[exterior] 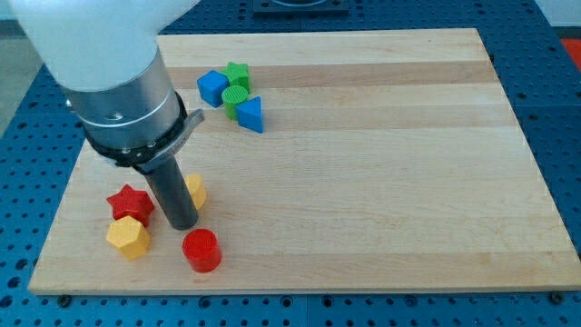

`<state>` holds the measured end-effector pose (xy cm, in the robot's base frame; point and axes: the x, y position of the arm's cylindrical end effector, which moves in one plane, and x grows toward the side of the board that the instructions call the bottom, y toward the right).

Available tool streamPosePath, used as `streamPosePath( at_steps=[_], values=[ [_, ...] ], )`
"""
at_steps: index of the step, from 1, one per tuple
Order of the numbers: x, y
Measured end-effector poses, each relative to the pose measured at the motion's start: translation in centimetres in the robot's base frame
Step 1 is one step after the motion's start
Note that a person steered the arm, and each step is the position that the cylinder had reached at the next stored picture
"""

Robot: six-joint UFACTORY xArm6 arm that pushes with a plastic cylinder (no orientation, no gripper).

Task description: Move yellow heart slightly left

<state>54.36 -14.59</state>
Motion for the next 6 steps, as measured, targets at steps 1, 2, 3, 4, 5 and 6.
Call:
streamPosePath(
  at_steps=[1,2,3,4,5,6],
  values=[
    [0.1,-3.1],
    [0.0,2.9],
    [-3.2,8.3],
    [-4.6,4.4],
    [-2.3,-3.4],
    [-2.6,-2.2]
  ],
)
